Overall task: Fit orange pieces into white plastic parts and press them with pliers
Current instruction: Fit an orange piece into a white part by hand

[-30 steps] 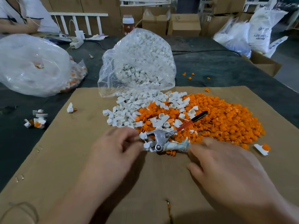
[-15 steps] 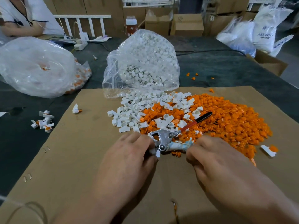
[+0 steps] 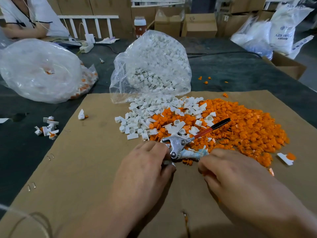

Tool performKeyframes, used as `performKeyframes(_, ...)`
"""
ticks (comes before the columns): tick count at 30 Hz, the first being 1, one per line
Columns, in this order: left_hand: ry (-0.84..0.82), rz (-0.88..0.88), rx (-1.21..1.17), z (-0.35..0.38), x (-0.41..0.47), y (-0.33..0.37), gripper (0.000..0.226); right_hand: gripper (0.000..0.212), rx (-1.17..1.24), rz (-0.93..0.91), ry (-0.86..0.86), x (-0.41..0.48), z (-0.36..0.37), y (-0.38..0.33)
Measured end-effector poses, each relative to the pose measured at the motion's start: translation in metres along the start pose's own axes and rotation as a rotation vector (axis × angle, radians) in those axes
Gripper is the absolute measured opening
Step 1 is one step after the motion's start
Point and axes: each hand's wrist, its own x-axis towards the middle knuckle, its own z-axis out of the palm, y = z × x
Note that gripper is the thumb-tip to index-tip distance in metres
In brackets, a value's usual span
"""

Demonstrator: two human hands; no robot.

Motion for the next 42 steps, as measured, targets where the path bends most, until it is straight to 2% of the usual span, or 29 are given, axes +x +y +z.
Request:
performKeyframes(4,0.012,-0.074,-0.118,-0.004,-0.002,-0.002,0.015,0.014,0.03,0.004,-0.005,-0.002,0.001,0.002)
performKeyframes(7,0.034,-0.17,-0.297,-0.008,-0.002,-0.003,0.019,0.013,0.036,0.003,0.026,-0.003,0.002,0.002)
performKeyframes(9,0.005,-0.258,-0.476,-0.01,-0.004,-0.003,0.018,0.013,0.081,-0.002,0.074,-0.001,0.002,0.002)
performKeyframes(11,-0.049,-0.399,-0.815,-0.01,-0.004,0.001,0.015,0.012,0.192,0.025,0.163,0.001,0.001,0.002)
performKeyframes(12,-0.087,-0.479,-1.021,-0.01,-0.003,0.003,0.014,0.012,0.268,0.043,0.225,0.001,0.001,0.002)
performKeyframes(14,-0.127,-0.587,-1.377,-0.011,-0.001,0.006,0.028,0.015,0.46,0.086,0.319,0.004,0.003,0.003)
performKeyframes(16,-0.157,-0.641,-1.572,-0.013,0.002,0.006,0.029,0.023,0.793,0.138,0.31,0.006,0.005,0.002)
performKeyframes(18,-0.198,-0.669,-1.673,-0.016,0.002,0.007,0.027,0.03,1.175,0.183,0.238,0.009,0.006,-0.001)
performKeyframes(20,-0.226,-0.677,-1.711,-0.018,0.002,0.009,0.028,0.025,1.442,0.218,0.162,0.011,0.008,-0.002)
performKeyframes(22,-0.227,-0.691,-1.733,-0.019,0.002,0.011,0.031,0.017,1.636,0.222,0.097,0.014,0.01,0.0)
performKeyframes(25,-0.188,-0.718,-1.761,-0.02,0.003,0.01,0.032,0.019,1.813,0.239,0.055,0.016,0.012,0.004)
performKeyframes(27,-0.191,-0.73,-1.761,-0.021,0.003,0.011,0.029,0.021,1.82,0.228,0.055,0.017,0.013,0.005)
performKeyframes(31,-0.246,-0.71,-1.724,-0.021,0.003,0.016,0.015,0.01,1.687,0.167,0.086,0.017,0.017,0.003)
performKeyframes(36,-0.259,-0.706,-1.676,-0.017,0.003,0.017,0.024,0.014,1.6,0.054,0.148,0.015,0.019,0.001)
performKeyframes(42,-0.271,-0.69,-1.749,-0.015,0.001,0.015,0.021,0.013,1.196,0.027,0.306,0.008,0.019,-0.007)
